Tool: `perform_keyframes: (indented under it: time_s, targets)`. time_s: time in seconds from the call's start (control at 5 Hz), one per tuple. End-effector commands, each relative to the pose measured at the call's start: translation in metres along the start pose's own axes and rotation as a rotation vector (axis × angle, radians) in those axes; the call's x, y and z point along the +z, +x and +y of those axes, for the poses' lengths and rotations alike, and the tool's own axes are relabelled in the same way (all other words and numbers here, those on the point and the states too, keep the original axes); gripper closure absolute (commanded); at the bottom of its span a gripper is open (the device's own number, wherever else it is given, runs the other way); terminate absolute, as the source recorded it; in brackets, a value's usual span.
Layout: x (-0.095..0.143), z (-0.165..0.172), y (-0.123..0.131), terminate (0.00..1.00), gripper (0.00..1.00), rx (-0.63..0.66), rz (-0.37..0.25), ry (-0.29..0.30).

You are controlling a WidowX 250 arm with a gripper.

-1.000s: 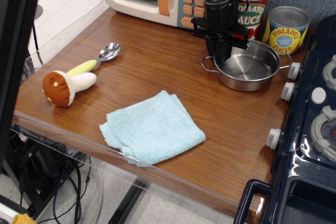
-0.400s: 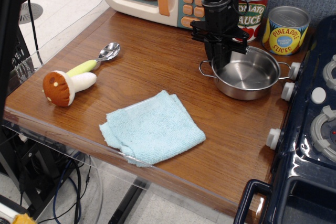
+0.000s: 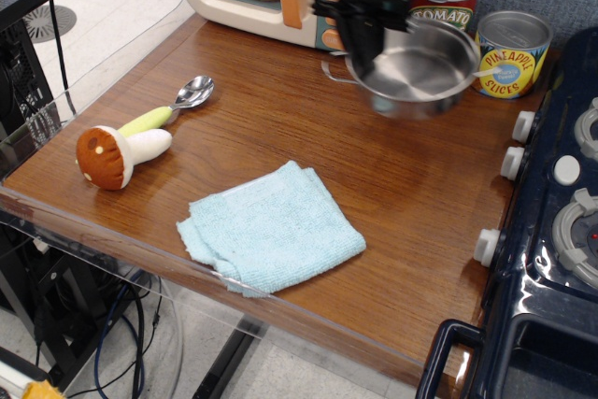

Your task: Move pot to just right of spoon.

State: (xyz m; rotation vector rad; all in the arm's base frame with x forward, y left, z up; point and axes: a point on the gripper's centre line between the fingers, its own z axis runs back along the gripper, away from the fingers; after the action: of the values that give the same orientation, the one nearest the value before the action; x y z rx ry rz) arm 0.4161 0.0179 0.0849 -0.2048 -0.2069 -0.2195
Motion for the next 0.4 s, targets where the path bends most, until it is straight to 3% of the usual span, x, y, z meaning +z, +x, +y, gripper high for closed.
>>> perform_keyframes:
  time_s: [0.0, 0.2]
  targets:
    - [0.069, 0.06, -0.025, 0.0, 1.0, 0.067, -0.068, 0.166]
    - [0.071, 0.084, -0.035, 0.0, 1.0, 0.102, -0.041, 0.234]
